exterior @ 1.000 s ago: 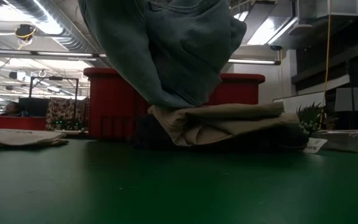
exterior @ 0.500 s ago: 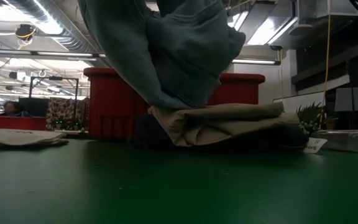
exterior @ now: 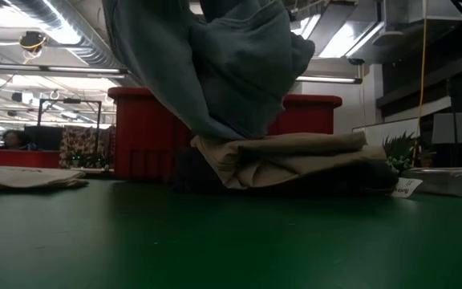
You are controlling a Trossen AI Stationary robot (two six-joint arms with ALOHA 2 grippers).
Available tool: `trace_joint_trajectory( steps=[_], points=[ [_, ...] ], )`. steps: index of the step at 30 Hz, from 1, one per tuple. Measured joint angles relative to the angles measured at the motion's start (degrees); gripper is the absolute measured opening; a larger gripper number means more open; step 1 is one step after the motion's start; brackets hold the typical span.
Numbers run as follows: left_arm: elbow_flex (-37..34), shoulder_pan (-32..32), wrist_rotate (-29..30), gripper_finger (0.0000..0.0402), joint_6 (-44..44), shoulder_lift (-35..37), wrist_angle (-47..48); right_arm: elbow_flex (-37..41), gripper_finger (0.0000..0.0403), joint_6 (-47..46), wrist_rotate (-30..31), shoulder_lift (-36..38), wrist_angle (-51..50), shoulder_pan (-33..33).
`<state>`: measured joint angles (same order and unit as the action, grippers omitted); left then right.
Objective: Fold laundry
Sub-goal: Remove the blue pants from the laundry bin
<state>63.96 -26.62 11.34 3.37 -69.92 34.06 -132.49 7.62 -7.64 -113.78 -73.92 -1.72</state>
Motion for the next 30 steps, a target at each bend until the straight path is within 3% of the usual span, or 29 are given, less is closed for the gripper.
trace_joint_trajectory(
  steps=[8, 14, 16, 20, 24, 30],
  points=[
    [0.0, -2.4, 2.9, 0.0000, -2.0, 3.5, -7.3, -2.2, 0.0003, 8.2, 1.4, 3.8, -3.5, 2.8],
    [0.0, -1.6, 1.4, 0.0000, 0.1, -0.8, -14.0, -2.1, 0.0002, 11.3, 11.5, 8.5, -16.6, 1.8],
    [0.0, -0.9, 1.2, 0.0000, 0.2, -3.1, -16.9, -0.8, 0.0001, 11.3, 14.9, 10.6, -15.8, 0.8],
    [0.0, 0.5, 1.2, 0.0000, 3.0, -8.9, -25.4, 1.2, 0.0001, 12.0, 16.1, 14.8, -15.9, -1.5],
    [0.0, 1.6, 1.2, 0.0000, 6.5, -14.8, -35.0, 6.9, 0.0001, 11.9, 19.7, 19.1, -15.9, -4.9],
    [0.0, 3.2, -1.1, 0.0000, 7.8, -22.5, -50.8, 24.6, 0.0001, 5.1, 26.1, 30.7, -16.1, -11.0]
  ],
)
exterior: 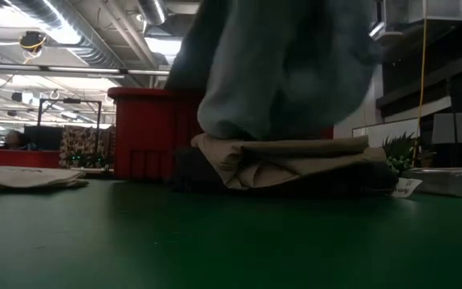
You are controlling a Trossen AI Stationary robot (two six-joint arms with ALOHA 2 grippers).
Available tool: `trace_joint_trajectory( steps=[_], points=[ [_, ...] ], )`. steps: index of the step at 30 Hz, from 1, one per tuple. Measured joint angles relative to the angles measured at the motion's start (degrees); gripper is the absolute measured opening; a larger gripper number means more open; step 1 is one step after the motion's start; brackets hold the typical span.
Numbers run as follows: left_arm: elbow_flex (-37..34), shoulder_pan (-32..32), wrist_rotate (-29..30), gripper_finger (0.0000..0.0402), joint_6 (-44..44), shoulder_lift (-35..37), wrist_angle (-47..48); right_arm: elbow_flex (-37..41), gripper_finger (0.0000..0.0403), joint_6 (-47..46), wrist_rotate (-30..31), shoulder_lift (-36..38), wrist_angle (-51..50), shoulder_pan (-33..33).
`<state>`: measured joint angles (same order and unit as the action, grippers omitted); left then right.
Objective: Fold laundry
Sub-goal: Remove the blue pants from the laundry bin
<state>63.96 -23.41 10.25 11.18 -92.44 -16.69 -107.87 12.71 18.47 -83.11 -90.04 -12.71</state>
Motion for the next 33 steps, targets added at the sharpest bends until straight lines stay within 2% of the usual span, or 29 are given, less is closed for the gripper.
trace_joint_trajectory(
  steps=[5, 12, 18, 24, 33],
  points=[
    [0.0, 0.8, -5.3, 0.0000, 0.0, -7.5, -12.2, 16.4, 0.0001, -15.0, 2.7, 10.1, 0.0, -5.0],
    [0.0, 0.8, -6.5, 0.0002, 0.0, -16.8, -23.2, 31.3, 0.0001, -33.4, -6.5, 19.2, 0.2, -14.7],
    [0.0, 0.7, -5.2, 0.0025, -0.9, -20.6, -23.4, 36.2, 0.0001, -42.8, -15.8, 20.4, 0.2, -22.1],
    [0.0, 0.7, -5.5, 0.0039, -8.0, -21.7, -21.7, 38.7, 0.0001, -50.3, -27.5, 19.9, 0.1, -27.3],
    [0.0, 0.8, -5.2, 0.0071, -9.6, -21.7, -21.6, 40.2, 0.0002, -56.1, -28.6, 19.9, 0.1, -28.9]
  ],
)
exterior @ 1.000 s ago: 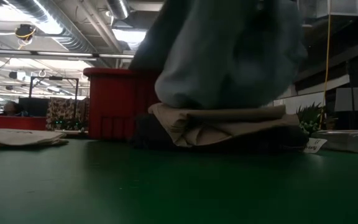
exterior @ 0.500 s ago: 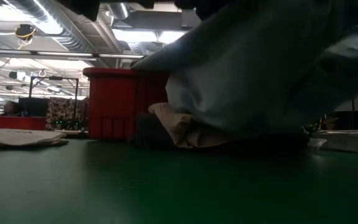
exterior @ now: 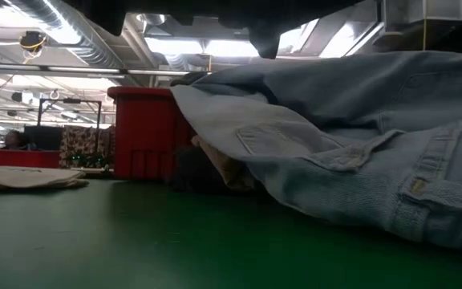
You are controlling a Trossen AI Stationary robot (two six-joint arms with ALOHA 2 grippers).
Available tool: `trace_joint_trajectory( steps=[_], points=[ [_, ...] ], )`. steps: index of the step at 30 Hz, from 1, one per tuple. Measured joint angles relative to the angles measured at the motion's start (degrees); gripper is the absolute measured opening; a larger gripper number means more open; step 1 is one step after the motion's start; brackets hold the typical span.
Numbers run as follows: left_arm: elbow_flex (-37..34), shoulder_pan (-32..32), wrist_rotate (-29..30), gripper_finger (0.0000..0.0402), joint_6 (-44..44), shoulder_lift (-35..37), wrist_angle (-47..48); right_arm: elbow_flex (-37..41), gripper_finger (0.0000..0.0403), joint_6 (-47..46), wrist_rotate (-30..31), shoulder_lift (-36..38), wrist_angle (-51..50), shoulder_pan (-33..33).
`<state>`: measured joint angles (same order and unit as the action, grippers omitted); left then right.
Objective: Fold laundry
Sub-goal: Remove the blue pants from the laundry bin
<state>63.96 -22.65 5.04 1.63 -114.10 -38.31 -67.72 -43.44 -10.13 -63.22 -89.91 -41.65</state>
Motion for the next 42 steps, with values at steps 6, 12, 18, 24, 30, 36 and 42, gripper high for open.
trace_joint_trajectory(
  steps=[6, 12, 18, 24, 30, 36, 42],
  points=[
    [0.0, 0.0, 3.9, 0.0123, 0.4, 0.9, -0.2, 0.0, 0.0055, 0.1, -0.4, 0.0, -0.1, 0.0],
    [0.0, 0.0, 16.5, 0.0168, 7.6, 5.7, 1.6, 0.0, 0.0128, 0.1, 0.7, 0.0, -0.2, 0.0],
    [0.0, 0.0, 31.8, 0.0178, 12.5, 14.5, 10.0, 0.0, 0.0153, 0.2, 1.0, 0.0, 0.1, 0.0],
    [0.0, 0.2, 43.8, 0.0178, 2.5, 25.1, 22.8, 0.0, 0.0150, 0.2, 3.5, 0.0, 4.2, 0.0],
    [0.0, 3.0, 45.6, 0.0179, -15.8, 35.0, 41.1, 0.0, 0.0150, 0.4, 8.4, 0.0, 13.0, 0.0],
    [0.0, 8.0, 44.1, 0.0179, -36.8, 39.6, 63.7, 0.0, 0.0150, 7.9, 17.6, -0.2, 20.7, 0.0],
    [0.0, 13.8, 36.8, 0.0179, -53.9, 39.3, 82.2, 0.0, 0.0150, 17.9, 27.3, -2.4, 24.1, 0.0]
  ],
)
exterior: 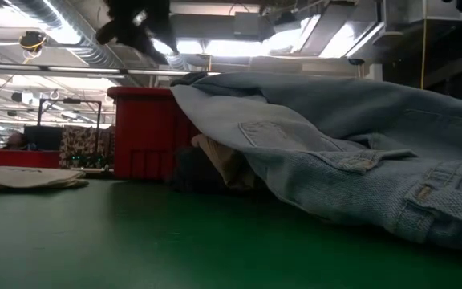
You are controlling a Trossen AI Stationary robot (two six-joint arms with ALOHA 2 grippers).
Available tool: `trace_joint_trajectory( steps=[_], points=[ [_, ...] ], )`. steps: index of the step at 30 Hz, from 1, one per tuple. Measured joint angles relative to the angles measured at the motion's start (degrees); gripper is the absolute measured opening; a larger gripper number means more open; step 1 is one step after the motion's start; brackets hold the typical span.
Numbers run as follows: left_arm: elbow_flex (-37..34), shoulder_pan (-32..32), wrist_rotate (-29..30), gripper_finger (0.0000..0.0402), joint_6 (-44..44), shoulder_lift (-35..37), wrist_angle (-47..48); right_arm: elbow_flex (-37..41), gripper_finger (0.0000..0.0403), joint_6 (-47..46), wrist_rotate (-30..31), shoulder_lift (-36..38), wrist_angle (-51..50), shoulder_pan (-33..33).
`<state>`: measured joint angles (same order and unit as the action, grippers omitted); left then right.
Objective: Fold laundry
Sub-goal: Remove the blue pants from the laundry bin
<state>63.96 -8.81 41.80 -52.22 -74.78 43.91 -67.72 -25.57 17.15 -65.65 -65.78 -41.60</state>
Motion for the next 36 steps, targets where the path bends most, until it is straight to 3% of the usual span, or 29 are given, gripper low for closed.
trace_joint_trajectory(
  steps=[17, 26, 31, 36],
  points=[
    [0.0, 16.2, -4.1, 0.0179, -1.4, -2.5, -1.6, 0.0, 0.0150, 8.6, 1.3, -9.3, 0.0, 0.0],
    [0.0, 20.6, -8.7, 0.0179, -0.7, -3.2, -3.9, 0.0, 0.0150, 11.1, 1.5, -9.6, -0.1, 0.0],
    [0.0, 21.8, -9.4, 0.0178, 3.2, -4.1, -9.7, 0.0, 0.0150, 11.1, 1.8, -9.6, 0.1, 0.0],
    [0.0, 22.4, -9.6, 0.0144, 5.8, -4.7, -11.1, 0.0, 0.0150, 11.1, 2.3, -10.2, 2.5, 0.0]
  ],
)
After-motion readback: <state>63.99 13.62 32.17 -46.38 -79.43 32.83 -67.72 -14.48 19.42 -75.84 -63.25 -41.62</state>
